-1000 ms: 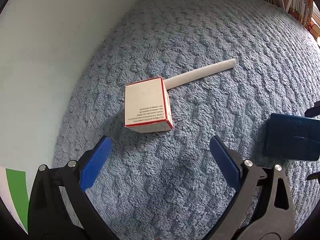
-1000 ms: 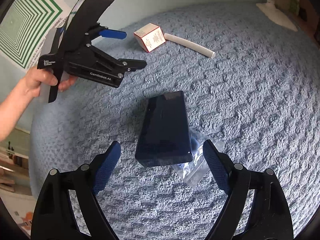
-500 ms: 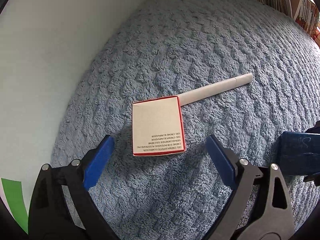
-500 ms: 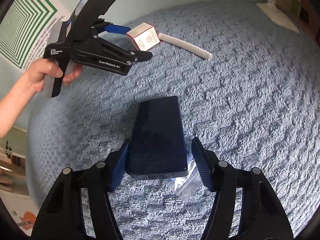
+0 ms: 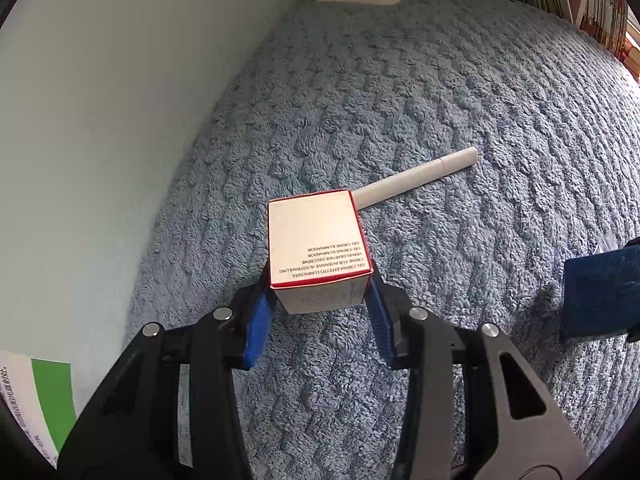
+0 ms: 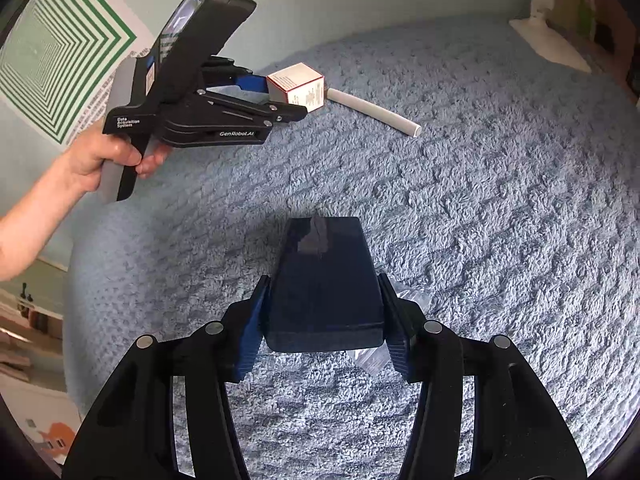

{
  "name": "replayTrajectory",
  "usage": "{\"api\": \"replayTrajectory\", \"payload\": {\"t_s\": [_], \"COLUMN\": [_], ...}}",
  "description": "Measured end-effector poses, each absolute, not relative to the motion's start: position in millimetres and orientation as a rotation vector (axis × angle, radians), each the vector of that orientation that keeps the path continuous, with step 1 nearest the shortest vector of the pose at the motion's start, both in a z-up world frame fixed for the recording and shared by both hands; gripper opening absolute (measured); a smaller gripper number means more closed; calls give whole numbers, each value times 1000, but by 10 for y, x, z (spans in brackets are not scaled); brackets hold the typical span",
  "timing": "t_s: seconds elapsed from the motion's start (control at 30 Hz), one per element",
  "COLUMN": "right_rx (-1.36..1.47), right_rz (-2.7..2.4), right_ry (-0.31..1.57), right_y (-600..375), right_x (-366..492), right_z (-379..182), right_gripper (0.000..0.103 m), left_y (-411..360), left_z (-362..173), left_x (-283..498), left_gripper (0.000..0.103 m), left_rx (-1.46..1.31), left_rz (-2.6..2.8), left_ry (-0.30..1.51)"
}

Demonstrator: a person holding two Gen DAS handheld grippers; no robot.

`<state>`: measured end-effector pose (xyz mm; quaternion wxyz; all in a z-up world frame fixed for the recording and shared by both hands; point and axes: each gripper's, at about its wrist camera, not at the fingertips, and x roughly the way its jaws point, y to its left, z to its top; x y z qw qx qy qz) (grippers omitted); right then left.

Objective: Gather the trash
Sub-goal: 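Grasp the small white-red box with the left tool while the right tool grasps the dark blue box, then carry the white-red box and dark blue box over the wastebasket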

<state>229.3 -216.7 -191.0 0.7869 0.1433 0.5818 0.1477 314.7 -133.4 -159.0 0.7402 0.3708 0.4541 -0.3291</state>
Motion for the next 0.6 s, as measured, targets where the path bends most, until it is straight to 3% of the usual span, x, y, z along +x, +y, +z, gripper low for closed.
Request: {"api": "replayTrajectory", "payload": {"t_s": [0.6], "right_rx": [352], "right_rz": [238], "right_ry": [1145], "right_y": [-2753], "right_x": [1604], "right_z": [-1332], "right_gripper": [53], "left_y": [-1663], "left_z": [-938], "left_x": [1997], "left_gripper": [40], "left_rx": [928], "left_rz": [-787], "left_ry": [864]}}
